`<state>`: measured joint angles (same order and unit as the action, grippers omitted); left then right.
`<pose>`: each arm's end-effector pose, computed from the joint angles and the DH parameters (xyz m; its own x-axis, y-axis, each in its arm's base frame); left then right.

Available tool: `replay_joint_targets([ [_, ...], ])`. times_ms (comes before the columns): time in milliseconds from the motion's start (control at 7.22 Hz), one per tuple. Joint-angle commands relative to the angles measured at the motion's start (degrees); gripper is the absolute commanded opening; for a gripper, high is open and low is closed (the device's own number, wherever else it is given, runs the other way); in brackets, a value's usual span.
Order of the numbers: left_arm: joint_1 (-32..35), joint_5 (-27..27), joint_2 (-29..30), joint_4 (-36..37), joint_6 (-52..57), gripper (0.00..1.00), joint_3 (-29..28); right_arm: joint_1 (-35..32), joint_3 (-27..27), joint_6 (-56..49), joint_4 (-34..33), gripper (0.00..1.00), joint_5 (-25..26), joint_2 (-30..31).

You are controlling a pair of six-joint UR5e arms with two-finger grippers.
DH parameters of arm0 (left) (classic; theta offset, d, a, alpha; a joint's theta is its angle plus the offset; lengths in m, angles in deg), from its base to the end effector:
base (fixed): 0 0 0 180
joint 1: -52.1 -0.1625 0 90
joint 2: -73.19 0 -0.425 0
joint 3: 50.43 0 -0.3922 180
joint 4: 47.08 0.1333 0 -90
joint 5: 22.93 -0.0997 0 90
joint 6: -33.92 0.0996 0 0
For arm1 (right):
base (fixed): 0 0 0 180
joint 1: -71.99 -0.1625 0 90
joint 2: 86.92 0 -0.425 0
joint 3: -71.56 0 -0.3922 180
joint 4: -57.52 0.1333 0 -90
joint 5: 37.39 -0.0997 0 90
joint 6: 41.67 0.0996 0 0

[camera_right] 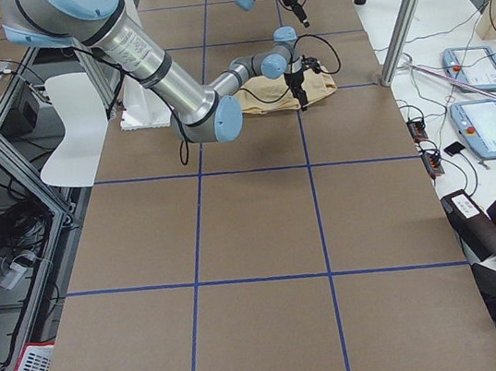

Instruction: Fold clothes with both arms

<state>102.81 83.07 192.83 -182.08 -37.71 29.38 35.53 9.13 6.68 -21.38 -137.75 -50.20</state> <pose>0.3673 -0.6161 0.3526 0.4440 -0.0643 -0.8937 0.4705 0.8656 0.1715 -0.6010 -0.5876 0.2652 0.8121 -0.2128 0.5434 0.0559 0.9552 0.2906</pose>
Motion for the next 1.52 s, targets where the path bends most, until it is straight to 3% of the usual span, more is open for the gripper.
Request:
replay_joint_targets([
  [0,0.0,0.0,0.07,0.0,-0.09,1.0,-0.01,-0.54,0.12,-0.1,-0.2,1.0,-0.28,0.38],
  [831,0.0,0.0,0.34,0.0,-0.18,1.0,-0.01,-6.16,-2.17,-4.39,-1.96,1.0,-5.46,4.77],
  [1386,0.0,0.0,0.51,-0.17,-0.18,1.0,0.08,-8.97,-4.88,-4.76,-1.87,1.0,-10.55,4.42],
])
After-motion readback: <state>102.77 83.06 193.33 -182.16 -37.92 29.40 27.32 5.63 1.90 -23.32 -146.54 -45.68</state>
